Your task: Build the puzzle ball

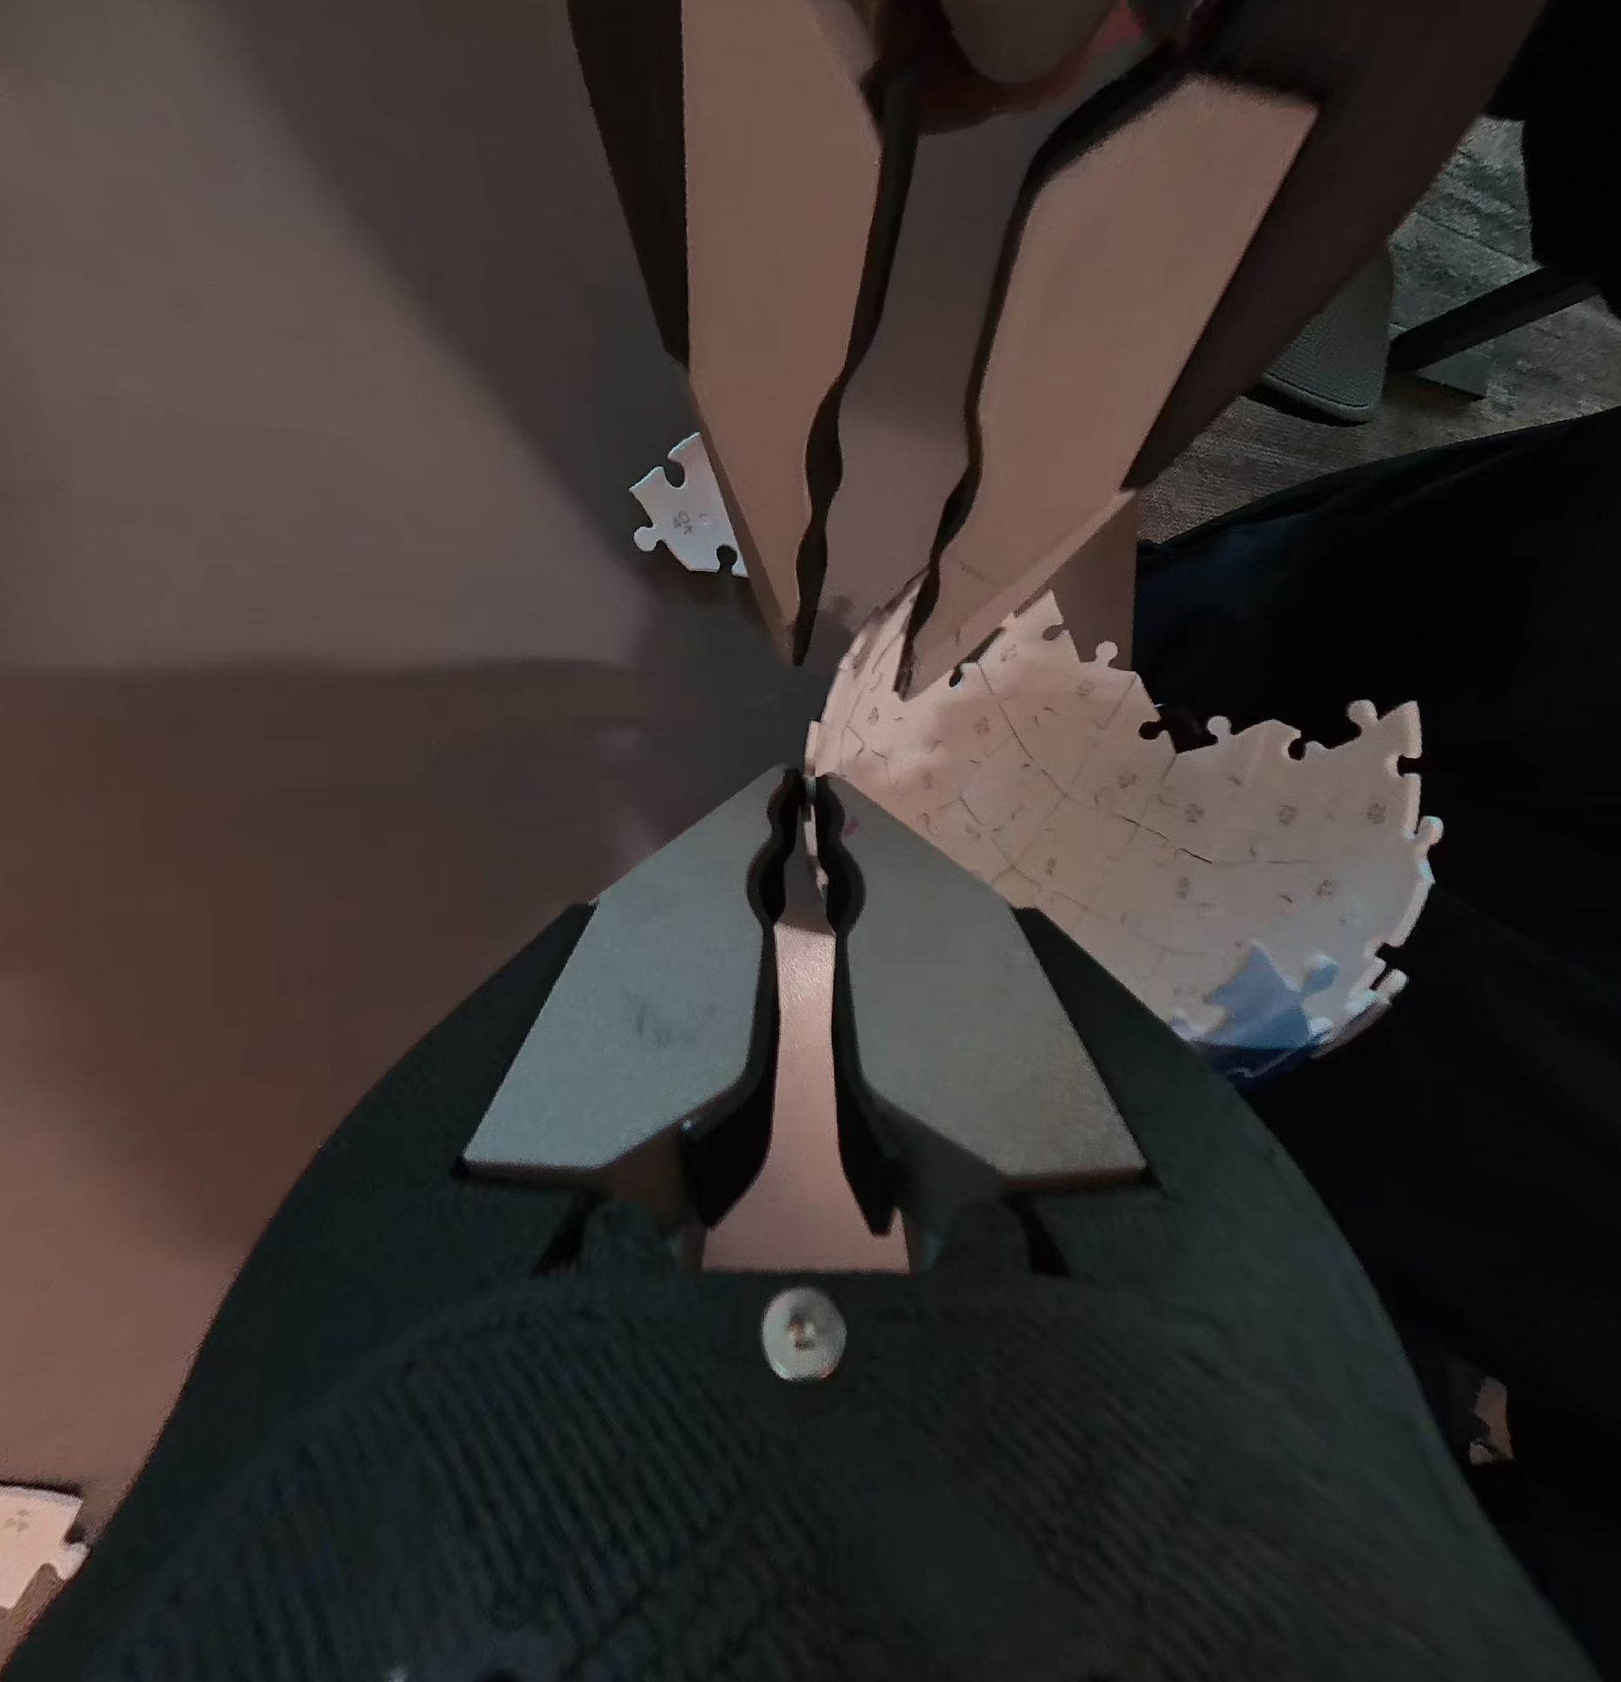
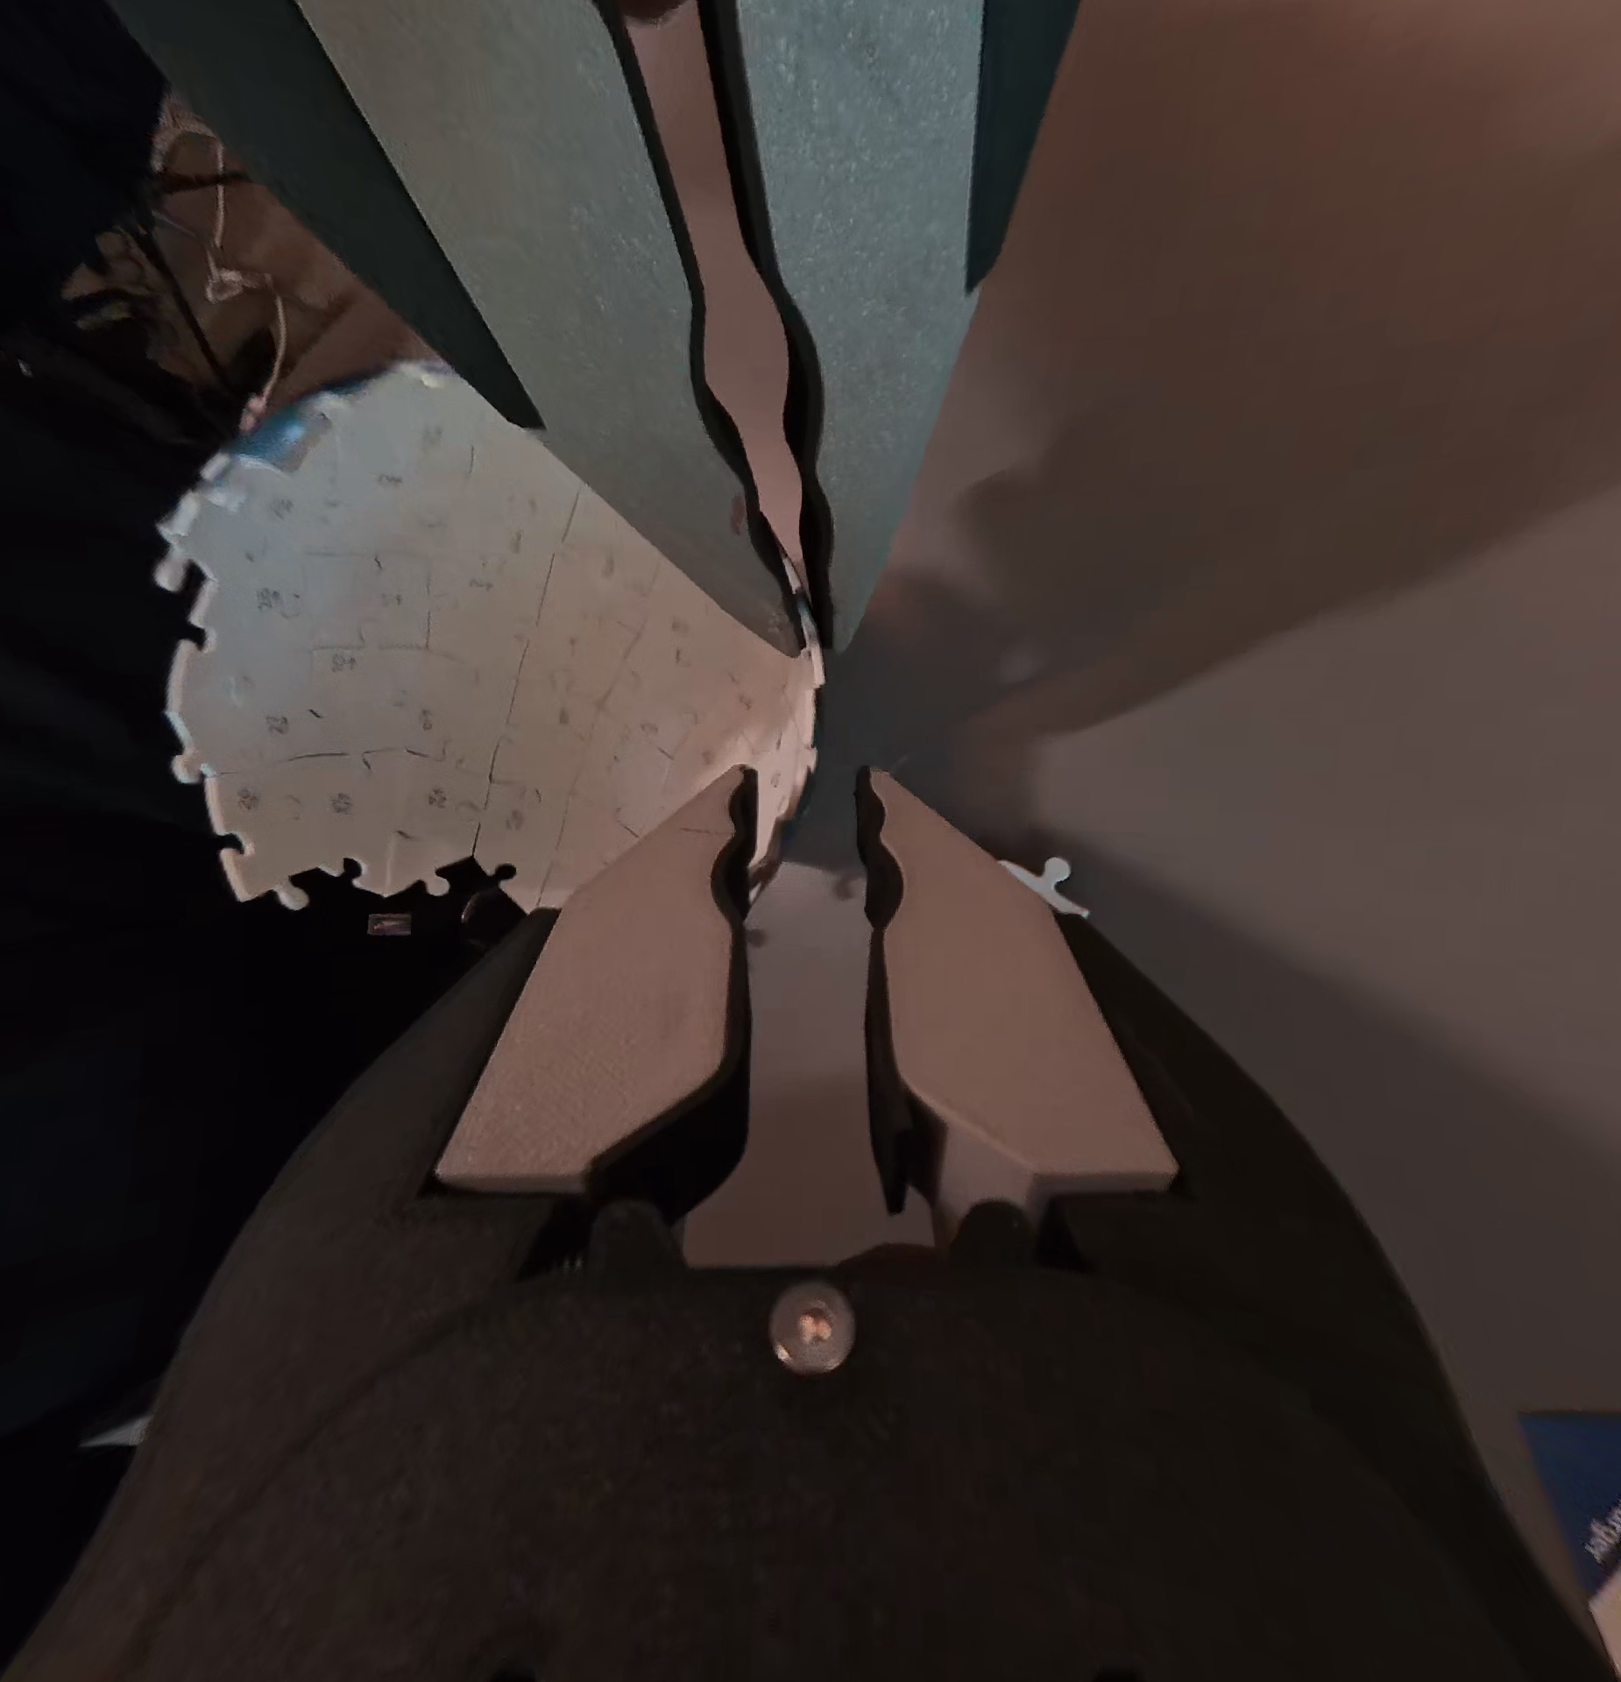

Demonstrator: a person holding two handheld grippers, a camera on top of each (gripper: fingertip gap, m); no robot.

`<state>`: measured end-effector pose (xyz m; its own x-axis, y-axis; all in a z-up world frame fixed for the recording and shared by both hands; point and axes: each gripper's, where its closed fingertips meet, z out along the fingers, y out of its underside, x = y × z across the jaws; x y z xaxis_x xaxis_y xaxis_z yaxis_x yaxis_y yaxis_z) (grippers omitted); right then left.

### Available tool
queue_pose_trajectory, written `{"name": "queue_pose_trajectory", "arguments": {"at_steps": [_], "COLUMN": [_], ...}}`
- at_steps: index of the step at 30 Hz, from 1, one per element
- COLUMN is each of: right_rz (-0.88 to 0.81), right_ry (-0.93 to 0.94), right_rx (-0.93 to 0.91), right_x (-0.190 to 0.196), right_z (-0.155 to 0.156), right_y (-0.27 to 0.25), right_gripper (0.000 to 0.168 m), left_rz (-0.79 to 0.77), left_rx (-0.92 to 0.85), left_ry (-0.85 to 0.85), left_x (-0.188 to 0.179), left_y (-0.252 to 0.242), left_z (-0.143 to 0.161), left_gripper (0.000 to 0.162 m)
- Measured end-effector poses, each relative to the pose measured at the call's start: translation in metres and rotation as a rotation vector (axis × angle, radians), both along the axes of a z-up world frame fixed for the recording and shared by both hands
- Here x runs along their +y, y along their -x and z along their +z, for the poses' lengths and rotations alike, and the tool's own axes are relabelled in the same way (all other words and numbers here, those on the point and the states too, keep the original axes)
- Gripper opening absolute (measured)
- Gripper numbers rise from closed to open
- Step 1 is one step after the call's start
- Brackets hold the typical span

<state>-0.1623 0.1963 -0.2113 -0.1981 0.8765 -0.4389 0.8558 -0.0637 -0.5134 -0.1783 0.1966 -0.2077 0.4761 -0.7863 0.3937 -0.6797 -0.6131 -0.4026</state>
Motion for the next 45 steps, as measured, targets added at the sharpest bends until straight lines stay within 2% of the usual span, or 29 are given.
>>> {"name": "queue_pose_trajectory", "arguments": {"at_steps": [5,10,15,20,26,34,38,45], "right_rz": [-0.088,-0.152,-0.189,-0.169,-0.18,-0.297,-0.334,-0.298], "right_ry": [-0.047,-0.137,-0.147,-0.157,-0.189,-0.236,-0.279,-0.357], "right_rx": [0.157,0.204,0.247,0.345,0.342,0.404,0.364,0.278], "right_x": [0.021,0.032,0.026,0.004,0.002,0.032,0.049,0.05], "right_z": [0.027,0.016,0.004,0.013,0.008,0.003,-0.014,-0.03], "right_y": [-0.004,-0.028,-0.047,-0.046,-0.046,-0.054,-0.057,-0.048], "right_gripper": [0.023,0.028,0.029,0.029,0.03,0.031,0.037,0.042], "left_rz": [0.022,0.04,0.059,0.071,0.083,0.121,0.156,0.228], "left_rx": [-0.012,-0.035,-0.061,-0.061,-0.06,-0.07,-0.097,-0.166], "left_ry": [0.012,0.034,0.063,0.067,0.057,0.042,0.043,0.021], "left_x": [-0.001,-0.003,-0.006,-0.008,-0.01,-0.013,-0.011,-0.008], "left_y": [0.003,0.005,0.007,0.008,0.008,0.016,0.024,0.038], "left_z": [0.0,-0.003,-0.006,-0.005,-0.004,-0.006,-0.009,-0.008], "left_gripper": [0.001,0.001,0.001,0.001,0.001,0.0,0.0,0.0]}}
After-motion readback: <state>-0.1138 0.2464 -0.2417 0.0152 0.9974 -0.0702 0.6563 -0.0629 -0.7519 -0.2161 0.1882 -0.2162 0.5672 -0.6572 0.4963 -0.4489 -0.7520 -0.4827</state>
